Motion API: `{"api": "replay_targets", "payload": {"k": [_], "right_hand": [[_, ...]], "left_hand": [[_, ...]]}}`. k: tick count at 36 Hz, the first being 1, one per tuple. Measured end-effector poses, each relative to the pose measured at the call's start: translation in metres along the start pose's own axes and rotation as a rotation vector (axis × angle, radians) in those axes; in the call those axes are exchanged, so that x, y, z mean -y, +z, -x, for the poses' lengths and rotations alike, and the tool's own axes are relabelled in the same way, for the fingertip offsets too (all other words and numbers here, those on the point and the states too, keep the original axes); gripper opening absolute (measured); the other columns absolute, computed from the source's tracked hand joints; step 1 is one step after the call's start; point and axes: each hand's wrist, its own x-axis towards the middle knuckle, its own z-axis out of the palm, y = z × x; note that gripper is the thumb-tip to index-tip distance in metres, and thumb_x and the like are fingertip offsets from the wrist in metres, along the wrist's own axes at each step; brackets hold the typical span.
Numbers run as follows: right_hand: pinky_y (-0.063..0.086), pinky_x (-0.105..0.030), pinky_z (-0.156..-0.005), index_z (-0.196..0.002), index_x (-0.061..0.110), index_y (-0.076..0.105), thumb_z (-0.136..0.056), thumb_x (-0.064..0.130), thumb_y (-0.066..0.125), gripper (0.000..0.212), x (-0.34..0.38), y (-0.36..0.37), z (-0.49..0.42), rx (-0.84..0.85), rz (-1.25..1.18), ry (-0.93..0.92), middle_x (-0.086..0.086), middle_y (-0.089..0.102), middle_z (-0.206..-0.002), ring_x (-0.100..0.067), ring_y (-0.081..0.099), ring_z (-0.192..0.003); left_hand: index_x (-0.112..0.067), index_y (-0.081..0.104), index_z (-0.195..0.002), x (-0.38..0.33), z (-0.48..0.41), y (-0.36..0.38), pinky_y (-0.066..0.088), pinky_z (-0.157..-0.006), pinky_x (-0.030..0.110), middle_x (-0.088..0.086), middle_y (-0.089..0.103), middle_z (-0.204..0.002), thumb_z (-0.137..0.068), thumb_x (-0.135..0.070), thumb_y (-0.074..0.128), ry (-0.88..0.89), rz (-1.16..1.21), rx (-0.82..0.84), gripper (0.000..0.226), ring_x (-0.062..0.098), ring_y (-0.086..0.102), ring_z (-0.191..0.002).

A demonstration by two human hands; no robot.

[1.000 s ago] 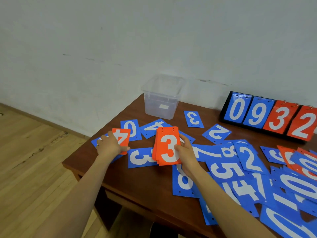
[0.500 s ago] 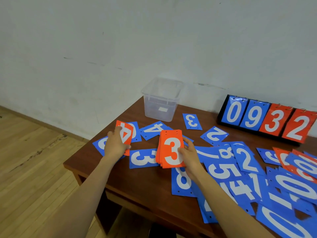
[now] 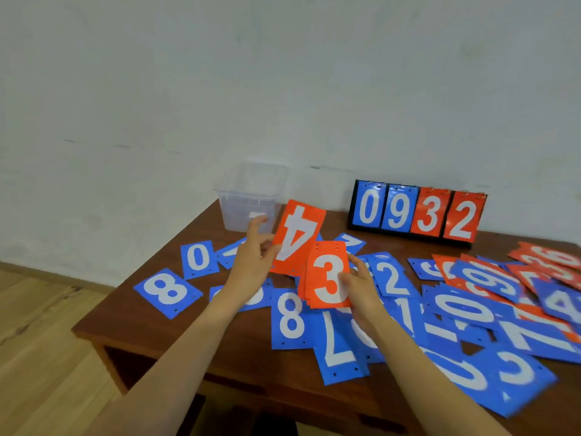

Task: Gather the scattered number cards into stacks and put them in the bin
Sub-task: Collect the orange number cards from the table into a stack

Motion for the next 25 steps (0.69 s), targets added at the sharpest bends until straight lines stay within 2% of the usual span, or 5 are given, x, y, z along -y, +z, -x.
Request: {"api": "replay_targets", "payload": {"k": [3,6,14,21,25], "right_hand": [[0.057,-0.041,-0.072,-0.135,0.024,0.042,-0.093,-0.001,0.04,0.048,0.006,-0.025,0.002,-0.041,-0.016,-0.01,-0.012,0.057,-0.123,-0.029,0.062,-0.098],[0.055,-0.037,-0.071,-0.135,0.021,0.042,-0.095,0.003,0.042,0.044,0.015,-0.047,0.006,-0.072,-0.032,-0.043,-0.01,0.058,-0.12,-0.026,0.062,-0.095],[0.053,-0.052,-0.086,-0.13,0.023,0.043,-0.095,0.001,0.042,0.042,0.024,-0.097,0.011,-0.116,-0.111,-0.047,-0.008,0.056,-0.122,-0.029,0.062,-0.099],[0.054,-0.048,-0.085,-0.122,0.03,0.043,-0.096,0.003,0.042,0.037,0.024,-0.124,0.016,-0.119,-0.127,-0.033,-0.005,0.054,-0.12,-0.028,0.06,-0.104],[0.055,-0.037,-0.07,-0.129,0.028,0.042,-0.096,0.005,0.044,0.039,0.023,-0.135,0.017,-0.133,-0.125,-0.048,0.001,0.059,-0.105,-0.019,0.062,-0.09]], "left_hand": [[-0.023,0.064,-0.101,-0.02,0.002,0.02,0.048,-0.08,0.012,-0.018,0.066,-0.095,-0.091,-0.009,0.06,0.107,0.038,0.057,0.018,-0.01,0.06,-0.089],[-0.018,0.073,-0.092,-0.031,0.005,0.04,0.044,-0.085,0.013,-0.02,0.061,-0.099,-0.085,-0.006,0.066,0.271,-0.018,0.064,0.016,0.004,0.056,-0.099],[-0.009,0.074,-0.096,-0.046,0.0,0.088,0.051,-0.072,0.012,0.002,0.064,-0.093,-0.085,0.001,0.063,0.422,-0.073,0.209,0.019,0.007,0.06,-0.083],[-0.009,0.072,-0.107,-0.058,0.001,0.12,0.045,-0.084,0.005,-0.002,0.069,-0.105,-0.089,0.0,0.059,0.43,-0.124,0.297,0.024,0.0,0.059,-0.095],[-0.01,0.065,-0.118,-0.063,0.003,0.135,0.043,-0.074,0.004,-0.007,0.059,-0.11,-0.093,0.001,0.047,0.272,-0.062,0.403,0.032,0.002,0.056,-0.091]]}}
